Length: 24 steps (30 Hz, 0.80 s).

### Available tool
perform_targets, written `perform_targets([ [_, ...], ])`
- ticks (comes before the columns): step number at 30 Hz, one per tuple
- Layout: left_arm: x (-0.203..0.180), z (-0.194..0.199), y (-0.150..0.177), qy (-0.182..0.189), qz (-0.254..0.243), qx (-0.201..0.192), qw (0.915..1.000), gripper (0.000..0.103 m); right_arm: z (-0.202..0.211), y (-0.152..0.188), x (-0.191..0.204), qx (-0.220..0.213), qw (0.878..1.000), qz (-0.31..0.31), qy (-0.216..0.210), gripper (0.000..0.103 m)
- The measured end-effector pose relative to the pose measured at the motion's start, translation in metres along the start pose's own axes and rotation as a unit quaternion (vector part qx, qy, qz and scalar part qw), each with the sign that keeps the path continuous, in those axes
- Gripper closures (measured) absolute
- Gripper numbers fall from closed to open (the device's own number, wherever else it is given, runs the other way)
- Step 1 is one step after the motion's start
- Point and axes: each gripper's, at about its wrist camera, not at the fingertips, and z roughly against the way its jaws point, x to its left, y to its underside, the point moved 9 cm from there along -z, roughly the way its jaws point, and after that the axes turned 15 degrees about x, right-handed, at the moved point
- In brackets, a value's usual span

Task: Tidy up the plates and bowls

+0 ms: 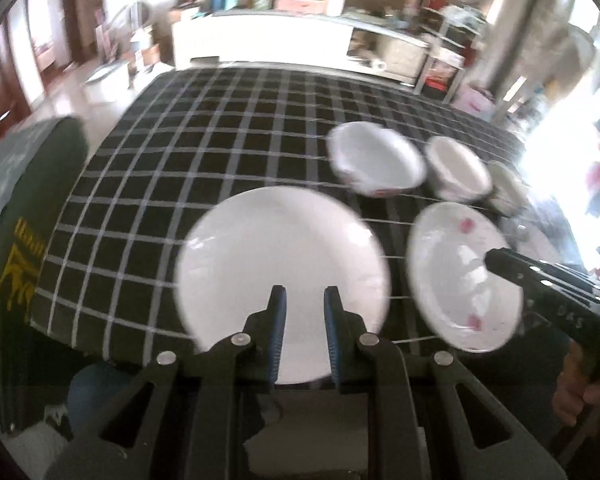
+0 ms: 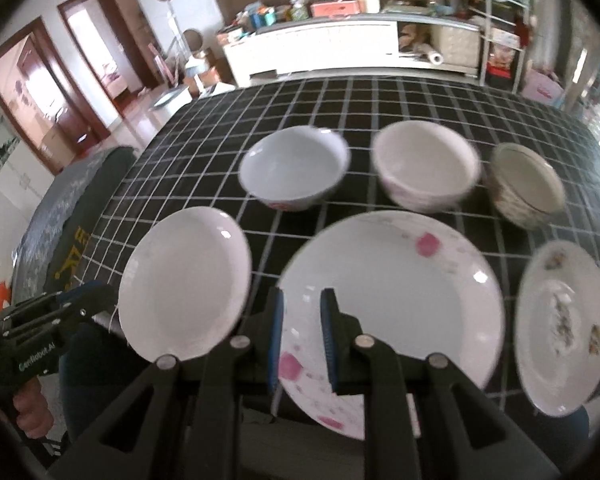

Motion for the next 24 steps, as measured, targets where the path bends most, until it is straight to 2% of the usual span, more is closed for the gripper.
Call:
perform_targets([
  [4, -0.046, -0.001, -0.005, 0.005, -0.048, -0.008, 0.9988, 0.086, 0.012, 0.010, -0.026, -0.012, 1.000, -0.027, 0.009, 0.081],
  [8, -0.075, -0.005, -0.007, -0.004, -0.075, -0.019, 0.9970, 0.084, 0.019, 0.021, -0.052, -0.021, 0.998, -0.054, 0.019, 0.081],
  [10, -0.083, -0.011, -0.008, 0.008, -0.073, -0.010, 0.9972, 0.075, 0.021, 0.026, -0.067, -0.021, 0.997, -0.067, 0.022, 0.081],
  [14, -0.091, -0.027, -0.007, 0.035, -0.053, 0.016, 0.9979, 0.075, 0.021, 0.032, -0.089, -0.022, 0.996, -0.085, 0.024, 0.081],
  [19, -0.104, -0.043, -0.007, 0.050, -0.068, 0.032, 0.9959, 0.075, 0.013, 0.034, -0.108, -0.017, 0.995, -0.099, 0.027, 0.081],
  [24, -0.108, -0.060, -0.012, 0.036, -0.077, 0.046, 0.9953, 0.075, -0.001, 0.035, -0.118, -0.004, 0.994, -0.106, 0.029, 0.081],
])
